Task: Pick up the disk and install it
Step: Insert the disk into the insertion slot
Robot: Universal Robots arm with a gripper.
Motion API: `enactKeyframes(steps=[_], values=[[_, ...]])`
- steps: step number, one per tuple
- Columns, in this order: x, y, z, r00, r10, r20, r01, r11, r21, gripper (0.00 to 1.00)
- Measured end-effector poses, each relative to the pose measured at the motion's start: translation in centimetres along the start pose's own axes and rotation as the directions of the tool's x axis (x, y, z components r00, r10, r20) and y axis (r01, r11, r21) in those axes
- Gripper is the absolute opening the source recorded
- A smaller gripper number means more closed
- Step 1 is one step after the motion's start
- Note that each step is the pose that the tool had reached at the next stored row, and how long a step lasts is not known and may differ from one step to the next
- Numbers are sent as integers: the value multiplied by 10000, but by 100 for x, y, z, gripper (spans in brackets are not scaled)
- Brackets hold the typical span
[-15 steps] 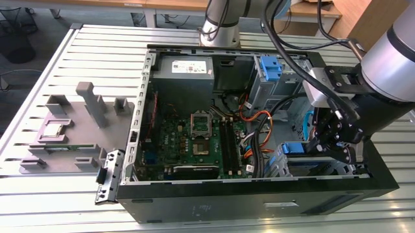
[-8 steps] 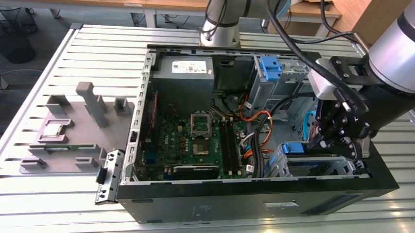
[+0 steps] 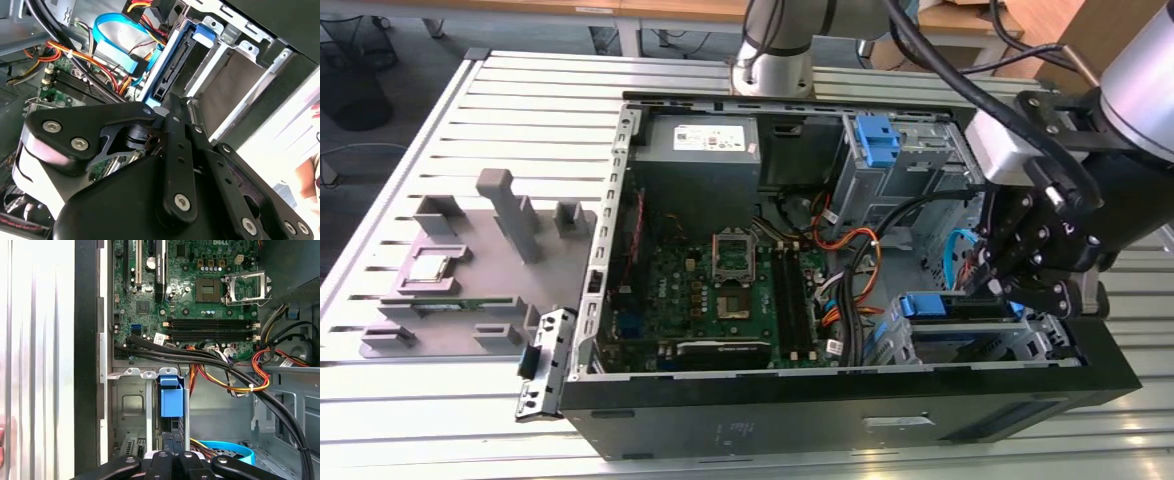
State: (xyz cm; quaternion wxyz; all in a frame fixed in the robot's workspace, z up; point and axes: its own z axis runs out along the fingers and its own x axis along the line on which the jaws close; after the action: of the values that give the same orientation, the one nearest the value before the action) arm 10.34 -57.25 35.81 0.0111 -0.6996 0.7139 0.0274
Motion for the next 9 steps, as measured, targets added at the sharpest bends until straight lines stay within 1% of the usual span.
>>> enactKeyframes(steps=[2, 5, 9], values=[[-1, 1, -27, 10000, 0, 0, 0, 10000, -4, 11], [-1, 1, -26, 10000, 0, 2, 0, 10000, -4, 11], [-1, 11, -19, 10000, -4, 2, 4, 10000, 64, 11]])
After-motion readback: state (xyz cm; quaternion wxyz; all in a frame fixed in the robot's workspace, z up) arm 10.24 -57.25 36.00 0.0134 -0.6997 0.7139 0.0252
